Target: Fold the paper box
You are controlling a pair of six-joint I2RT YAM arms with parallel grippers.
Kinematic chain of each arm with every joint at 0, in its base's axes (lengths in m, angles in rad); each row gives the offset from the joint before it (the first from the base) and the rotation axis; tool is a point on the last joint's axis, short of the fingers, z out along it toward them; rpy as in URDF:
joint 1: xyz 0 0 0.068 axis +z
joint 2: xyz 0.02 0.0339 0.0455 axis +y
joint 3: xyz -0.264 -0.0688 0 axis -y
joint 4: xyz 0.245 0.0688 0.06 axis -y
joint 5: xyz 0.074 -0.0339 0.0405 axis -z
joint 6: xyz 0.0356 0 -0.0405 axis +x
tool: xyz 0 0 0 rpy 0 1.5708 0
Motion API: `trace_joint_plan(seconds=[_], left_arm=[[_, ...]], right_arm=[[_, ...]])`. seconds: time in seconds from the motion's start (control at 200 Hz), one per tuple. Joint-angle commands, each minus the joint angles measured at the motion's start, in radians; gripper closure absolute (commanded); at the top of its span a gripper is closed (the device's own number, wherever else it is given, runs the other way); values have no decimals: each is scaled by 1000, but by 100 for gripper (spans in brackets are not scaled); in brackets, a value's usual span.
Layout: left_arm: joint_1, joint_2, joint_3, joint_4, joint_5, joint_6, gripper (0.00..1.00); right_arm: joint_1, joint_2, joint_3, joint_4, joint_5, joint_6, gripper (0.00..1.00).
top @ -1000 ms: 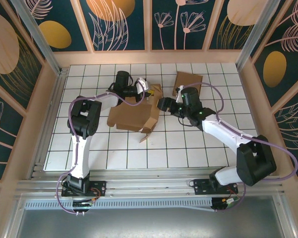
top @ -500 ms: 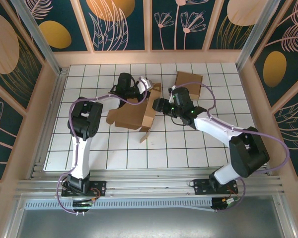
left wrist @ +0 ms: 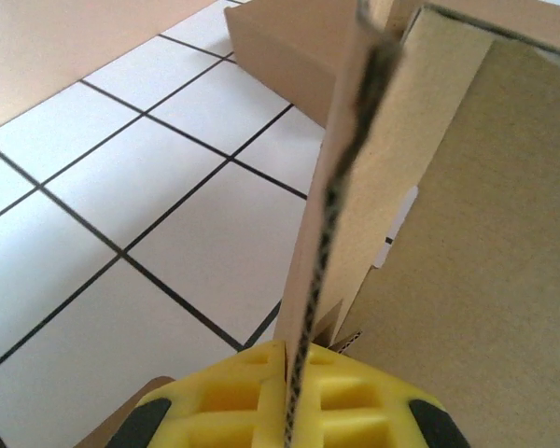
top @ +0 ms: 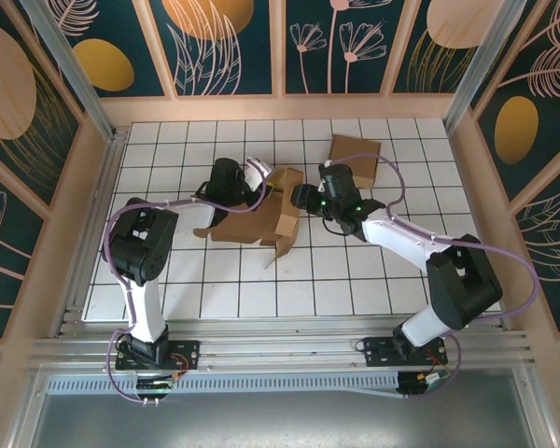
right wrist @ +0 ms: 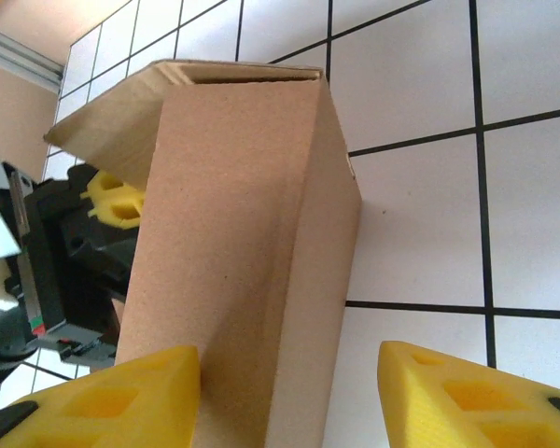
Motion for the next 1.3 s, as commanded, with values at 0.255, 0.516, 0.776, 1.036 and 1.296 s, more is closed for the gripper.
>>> trace_joint_plan(seconds=[0.255,0.516,0.776,1.036,1.296], left_arm=[[-9,-21,-51,79,244,-114,79],[-8,0,41,-202,365,101,56],[36,76,219,-479,555,297,42],[85,-34,106,-333,481,293,37],[137,-117,82,-426,434,403,36]], right_arm=[[32,74,25,39,-9,-42,47],[32,69,1,85,-19,-89,48],[33,68,15,72,-31,-135,49],[32,73,28,49,-11,-170,49],[32,89,48,32,-11,-185,50]])
